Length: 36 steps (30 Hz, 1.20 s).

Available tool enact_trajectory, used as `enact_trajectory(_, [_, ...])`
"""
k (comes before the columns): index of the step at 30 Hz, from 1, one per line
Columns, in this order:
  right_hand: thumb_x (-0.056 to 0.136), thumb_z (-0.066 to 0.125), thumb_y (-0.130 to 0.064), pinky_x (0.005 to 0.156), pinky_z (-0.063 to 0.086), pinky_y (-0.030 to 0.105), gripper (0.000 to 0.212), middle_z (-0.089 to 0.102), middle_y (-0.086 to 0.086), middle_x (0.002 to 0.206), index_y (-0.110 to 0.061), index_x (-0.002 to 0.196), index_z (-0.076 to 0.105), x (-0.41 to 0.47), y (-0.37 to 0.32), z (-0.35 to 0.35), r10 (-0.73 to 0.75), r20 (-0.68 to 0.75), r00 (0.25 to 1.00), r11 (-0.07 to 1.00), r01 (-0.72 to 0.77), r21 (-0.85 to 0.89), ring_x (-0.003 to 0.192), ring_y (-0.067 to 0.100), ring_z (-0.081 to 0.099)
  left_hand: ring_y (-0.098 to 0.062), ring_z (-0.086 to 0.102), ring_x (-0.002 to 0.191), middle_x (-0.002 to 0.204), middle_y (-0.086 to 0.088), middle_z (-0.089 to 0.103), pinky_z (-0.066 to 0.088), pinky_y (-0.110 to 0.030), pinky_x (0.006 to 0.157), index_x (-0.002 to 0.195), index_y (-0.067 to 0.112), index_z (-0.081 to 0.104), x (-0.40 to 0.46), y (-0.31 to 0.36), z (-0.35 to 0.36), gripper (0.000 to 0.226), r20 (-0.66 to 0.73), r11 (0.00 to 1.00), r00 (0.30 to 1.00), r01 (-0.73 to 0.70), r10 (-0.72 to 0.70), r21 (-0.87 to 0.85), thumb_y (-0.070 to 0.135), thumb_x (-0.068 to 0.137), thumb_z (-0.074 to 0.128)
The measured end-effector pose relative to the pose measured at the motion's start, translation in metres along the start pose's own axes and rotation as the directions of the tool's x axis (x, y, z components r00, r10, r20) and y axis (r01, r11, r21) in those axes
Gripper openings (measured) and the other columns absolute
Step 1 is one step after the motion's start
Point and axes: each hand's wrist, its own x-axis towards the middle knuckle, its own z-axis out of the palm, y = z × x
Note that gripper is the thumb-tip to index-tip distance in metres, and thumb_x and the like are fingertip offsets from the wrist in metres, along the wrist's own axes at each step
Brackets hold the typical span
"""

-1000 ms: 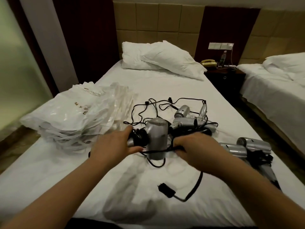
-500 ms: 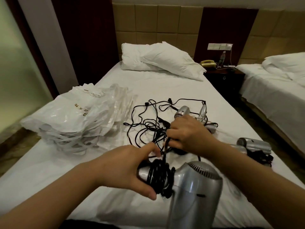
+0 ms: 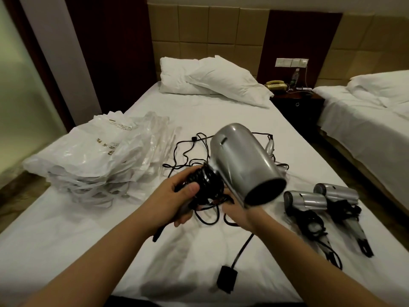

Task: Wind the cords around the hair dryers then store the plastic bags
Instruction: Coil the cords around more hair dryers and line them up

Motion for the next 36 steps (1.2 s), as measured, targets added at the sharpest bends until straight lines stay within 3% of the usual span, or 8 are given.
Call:
enact_trajectory(2, [0.087, 0.054, -0.005, 0.082, 0.038, 0.012, 0.047, 0.048, 0.011, 0.131, -0.005, 0.133, 0.044, -0.005, -0.01, -0.008, 0.094, -0.041, 0.995, 0.991, -0.09, 0.095, 0.123, 0.024, 0.045, -0.018, 0.038, 0.033, 0.059, -0.012, 0.057, 0.031, -0.018, 0.035, 0.118, 0.028, 0.055, 0.002, -0.001, 0.0, 0.044, -0.072, 0.998, 0.997, -0.011, 0.006, -0.063, 0.038, 0.075, 0.06])
enact_trajectory(5, [0.085, 0.059, 0.002, 0.074, 0.042, 0.007, 0.037, 0.06, 0.012, 0.12, -0.01, 0.119, 0.053, -0.024, -0.026, -0.029, -0.021, 0.253, 0.967, 0.989, -0.017, 0.146, 0.108, 0.016, 0.056, -0.018, 0.038, 0.034, 0.059, -0.011, 0.058, 0.032, -0.018, 0.035, 0.116, 0.027, 0.056, 0.005, 0.002, -0.002, 0.04, -0.176, 0.998, 0.984, -0.035, 0.025, -0.056, 0.038, 0.078, 0.054])
enact_trajectory(9, [0.075, 0.054, 0.006, 0.073, 0.048, 0.023, 0.018, 0.063, 0.011, 0.07, -0.005, 0.09, 0.058, -0.032, -0.008, -0.045, -0.016, 0.421, 0.907, 0.934, -0.137, 0.33, 0.075, 0.02, 0.064, -0.017, 0.04, 0.033, 0.06, -0.01, 0.057, 0.031, -0.017, 0.032, 0.103, 0.018, 0.057, 0.007, 0.007, -0.011, 0.034, -0.287, 0.992, 0.957, -0.083, 0.053, -0.093, 0.046, 0.085, 0.056])
enact_trajectory(16, [0.05, 0.088, -0.012, 0.073, 0.059, 0.036, 0.033, 0.065, 0.013, 0.067, -0.003, 0.077, 0.072, -0.039, 0.004, -0.054, -0.028, 0.139, 0.99, 0.551, -0.1, 0.828, 0.066, 0.023, 0.068, -0.018, 0.04, 0.035, 0.062, -0.01, 0.056, 0.03, -0.018, 0.034, 0.1, 0.021, 0.059, 0.008, 0.007, -0.01, 0.034, -0.325, 0.996, 0.944, -0.077, 0.059, -0.044, 0.045, 0.078, 0.049])
enact_trajectory(19, [0.084, 0.055, -0.016, 0.047, 0.052, 0.028, 0.015, 0.041, 0.003, 0.046, -0.006, 0.093, 0.062, -0.046, -0.004, -0.049, 0.053, 0.103, 0.993, 0.485, -0.116, 0.867, 0.033, 0.011, 0.04, -0.019, 0.043, 0.039, 0.069, -0.014, 0.059, 0.032, -0.021, 0.036, 0.109, 0.024, 0.059, 0.011, 0.006, -0.01, 0.021, -0.394, 0.994, 0.917, -0.03, 0.068, 0.103, 0.033, 0.091, 0.052])
enact_trajectory(24, [0.1, 0.041, -0.021, 0.043, 0.026, 0.018, 0.02, 0.035, -0.004, 0.056, -0.012, 0.093, 0.057, -0.06, -0.018, -0.036, 0.059, 0.148, 0.987, 0.998, -0.055, -0.031, 0.046, 0.008, 0.029, -0.018, 0.051, 0.045, 0.075, -0.007, 0.064, 0.037, -0.025, 0.042, 0.123, 0.03, 0.05, 0.019, -0.001, -0.019, 0.036, -0.54, 0.943, 0.836, 0.098, 0.096, 0.319, 0.036, 0.089, 0.06])
enact_trajectory(28, [0.096, 0.047, -0.03, 0.06, 0.034, 0.017, 0.011, 0.044, -0.009, 0.068, -0.024, 0.088, 0.049, -0.072, -0.043, -0.035, -0.113, 0.23, 0.967, 0.805, 0.225, -0.549, 0.065, 0.006, 0.045, -0.014, 0.053, 0.057, 0.073, -0.002, 0.057, 0.038, -0.024, 0.05, 0.131, 0.029, 0.036, 0.017, -0.004, -0.024, 0.052, -0.448, 0.837, 0.894, 0.228, 0.024, 0.498, 0.02, 0.086, 0.061])
enact_trajectory(36, [0.1, 0.036, -0.032, 0.07, 0.038, 0.031, 0.024, 0.06, 0.007, 0.109, -0.02, 0.111, 0.053, -0.09, -0.112, -0.025, -0.283, 0.308, 0.909, 0.382, 0.401, -0.833, 0.101, 0.029, 0.057, -0.02, 0.054, 0.089, 0.111, -0.005, 0.059, 0.031, -0.026, 0.06, 0.132, 0.015, 0.035, 0.008, -0.003, -0.015, 0.049, -0.156, 0.356, 0.98, 0.103, 0.121, 0.929, 0.019, 0.088, 0.057])
